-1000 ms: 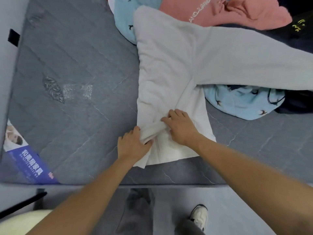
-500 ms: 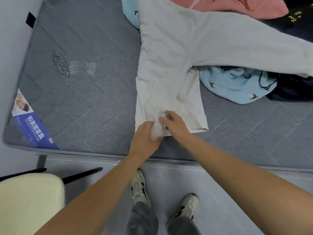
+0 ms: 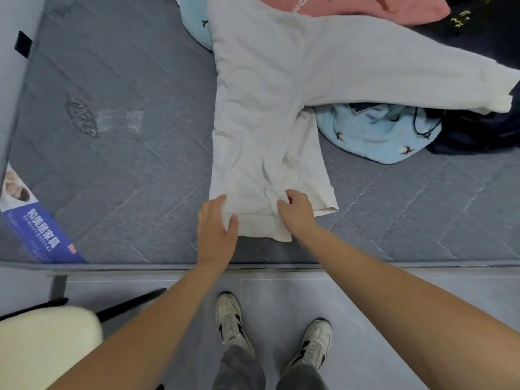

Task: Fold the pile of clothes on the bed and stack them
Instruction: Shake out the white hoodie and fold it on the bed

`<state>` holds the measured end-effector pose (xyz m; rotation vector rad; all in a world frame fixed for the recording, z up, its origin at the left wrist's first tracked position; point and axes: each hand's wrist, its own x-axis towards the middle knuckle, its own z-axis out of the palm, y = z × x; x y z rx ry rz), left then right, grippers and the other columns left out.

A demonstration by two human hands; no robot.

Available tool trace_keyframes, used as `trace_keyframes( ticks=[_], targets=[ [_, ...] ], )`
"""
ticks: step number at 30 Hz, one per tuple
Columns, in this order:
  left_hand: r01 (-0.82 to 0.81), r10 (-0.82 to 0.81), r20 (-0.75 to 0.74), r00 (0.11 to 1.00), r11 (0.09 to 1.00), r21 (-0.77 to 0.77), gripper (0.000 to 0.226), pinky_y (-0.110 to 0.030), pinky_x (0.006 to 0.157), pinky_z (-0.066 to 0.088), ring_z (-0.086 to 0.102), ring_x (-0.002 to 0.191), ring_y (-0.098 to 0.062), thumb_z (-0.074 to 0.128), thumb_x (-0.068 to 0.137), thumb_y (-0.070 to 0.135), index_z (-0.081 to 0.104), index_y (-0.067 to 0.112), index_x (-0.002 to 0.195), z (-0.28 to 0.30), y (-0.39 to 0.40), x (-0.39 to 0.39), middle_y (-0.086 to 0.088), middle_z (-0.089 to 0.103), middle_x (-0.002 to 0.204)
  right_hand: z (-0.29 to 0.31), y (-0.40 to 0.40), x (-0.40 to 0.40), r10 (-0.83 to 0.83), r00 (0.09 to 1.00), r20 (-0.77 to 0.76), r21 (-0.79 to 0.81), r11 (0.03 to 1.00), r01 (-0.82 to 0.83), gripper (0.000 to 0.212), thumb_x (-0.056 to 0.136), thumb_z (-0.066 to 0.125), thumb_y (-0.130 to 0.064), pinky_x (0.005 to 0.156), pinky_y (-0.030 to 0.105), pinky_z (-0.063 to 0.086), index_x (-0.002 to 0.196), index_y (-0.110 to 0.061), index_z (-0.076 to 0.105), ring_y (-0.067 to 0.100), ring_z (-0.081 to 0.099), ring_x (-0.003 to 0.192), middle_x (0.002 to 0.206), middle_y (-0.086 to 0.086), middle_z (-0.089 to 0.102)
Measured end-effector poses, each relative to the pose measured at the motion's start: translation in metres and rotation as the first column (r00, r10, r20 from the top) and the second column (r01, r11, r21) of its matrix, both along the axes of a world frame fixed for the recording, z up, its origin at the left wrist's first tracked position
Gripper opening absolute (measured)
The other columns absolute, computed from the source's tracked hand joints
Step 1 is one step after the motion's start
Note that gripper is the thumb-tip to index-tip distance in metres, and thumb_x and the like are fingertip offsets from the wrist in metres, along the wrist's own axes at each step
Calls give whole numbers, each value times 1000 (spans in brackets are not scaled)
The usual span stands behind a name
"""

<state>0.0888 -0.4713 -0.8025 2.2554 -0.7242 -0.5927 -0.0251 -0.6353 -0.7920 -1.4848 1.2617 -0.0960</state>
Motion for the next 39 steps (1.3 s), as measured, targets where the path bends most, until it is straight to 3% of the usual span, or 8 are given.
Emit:
trace_keyframes(
  ticks=[4,9,12,17,20,27,33,39],
  targets=[
    [-196,214,-258,942,976,93,52,-38,115,38,43,135,-23,63,103,27,45,12,150,-4,-16,19,-7,46,146,9,-14,-11,-42,999,25,-93,995,44,30,99,44,4,59,29,24,75,-13,37,15,31,66,71,2,37],
    [-396,366,-578,730,915,79,43,-25,85,50,62,103,-11,67,101,35,58,9,135,-15,-38,20,-8,64,131,14,-40,-25,-107,994,-16,-243,965,100,26,103,41,4,65,33,32,81,-8,47,23,42,72,75,8,50],
    [-431,406,-587,701,896,105,39,-40,99,50,62,110,-23,70,98,38,65,7,122,-29,-45,21,-12,68,126,9,-51,-34,-180,983,-25,-269,949,166,19,103,38,3,65,29,35,96,-5,54,28,52,84,88,12,59],
    [-480,443,-589,676,871,104,58,-23,75,47,62,97,-10,82,88,41,49,14,129,-31,-52,15,4,62,111,-6,-57,-41,-68,995,-70,-196,979,53,28,103,59,-40,78,35,45,112,-13,58,25,60,96,101,3,64],
    [-463,429,-616,661,879,115,49,-23,73,49,67,97,-12,86,85,40,63,13,118,-32,-58,14,3,71,111,-10,-55,-36,-10,991,-136,-245,969,-24,52,91,73,-54,86,40,48,121,-16,56,20,57,103,110,-1,64],
    [-457,320,-685,655,889,-21,36,-15,69,55,71,100,-9,83,89,26,69,21,122,-28,-59,12,5,76,114,-7,-54,-22,-13,985,-174,-428,902,-64,15,105,49,-11,65,43,42,92,-7,45,33,52,77,79,8,55],
    [-546,354,-640,682,829,-122,33,-25,85,57,71,99,0,82,90,28,63,33,117,-11,-51,3,18,75,109,12,-60,-35,-53,999,15,-563,825,52,16,111,42,-18,52,34,34,95,-19,41,18,49,62,71,2,53],
    [-490,424,-591,686,870,55,36,-30,82,56,68,100,-10,83,88,39,66,23,116,-28,-16,-8,7,73,109,-19,-59,-54,43,879,-474,-176,974,-142,20,106,45,-17,77,42,47,108,-1,58,44,62,100,109,23,65]
  ],
)
